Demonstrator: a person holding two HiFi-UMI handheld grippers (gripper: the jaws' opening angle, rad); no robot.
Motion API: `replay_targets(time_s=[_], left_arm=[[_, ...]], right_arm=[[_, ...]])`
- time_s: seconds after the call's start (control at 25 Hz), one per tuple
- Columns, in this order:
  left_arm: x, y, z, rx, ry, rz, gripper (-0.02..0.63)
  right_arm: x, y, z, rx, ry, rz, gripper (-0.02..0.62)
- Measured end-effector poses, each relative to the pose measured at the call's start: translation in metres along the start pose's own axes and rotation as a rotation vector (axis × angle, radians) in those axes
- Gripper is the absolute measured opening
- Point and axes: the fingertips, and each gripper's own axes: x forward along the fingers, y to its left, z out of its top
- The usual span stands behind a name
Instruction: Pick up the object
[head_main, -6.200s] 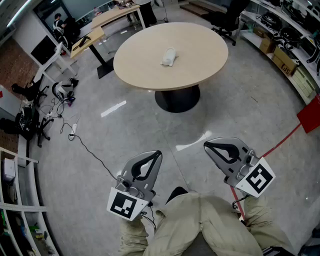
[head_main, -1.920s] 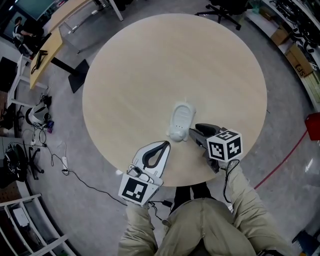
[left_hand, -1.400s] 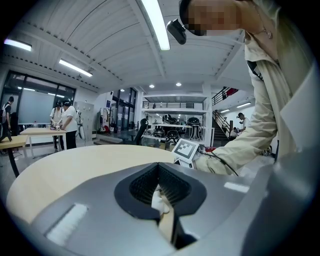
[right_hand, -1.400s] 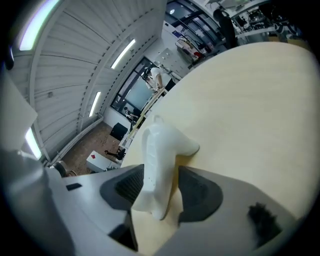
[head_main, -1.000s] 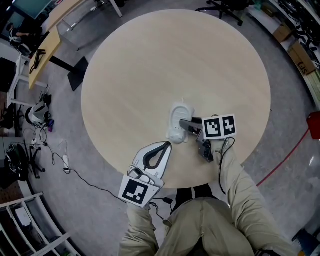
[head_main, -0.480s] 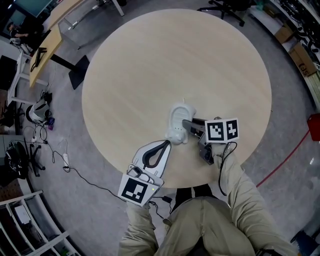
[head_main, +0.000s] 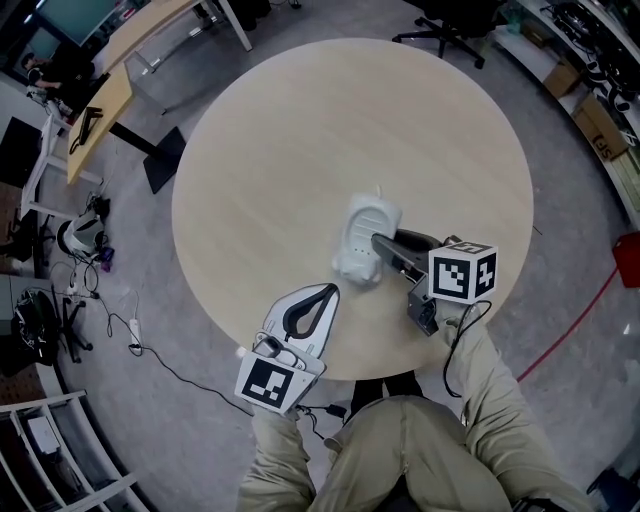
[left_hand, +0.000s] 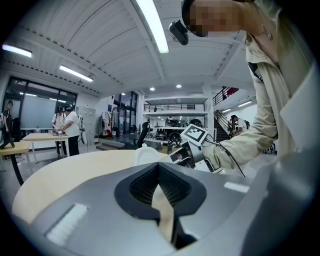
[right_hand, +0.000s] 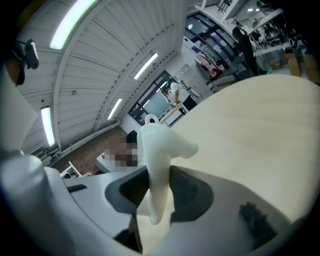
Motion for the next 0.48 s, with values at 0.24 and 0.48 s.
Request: replay_targets(time_s=[0.24,0.48], left_arm=[[-0.004,-0.008,0.025,0.038,-0.041,0.018,0.006],[-0.014,-0.025,0.044,0.07,-0.076,0.038,0.006]], right_arm=[[-0.05,0.036,0.037,-0.19,-0.127,0.019,0.127],[-0.107,0.074,0.047,-0.388,-0.218,0.01,0.127]])
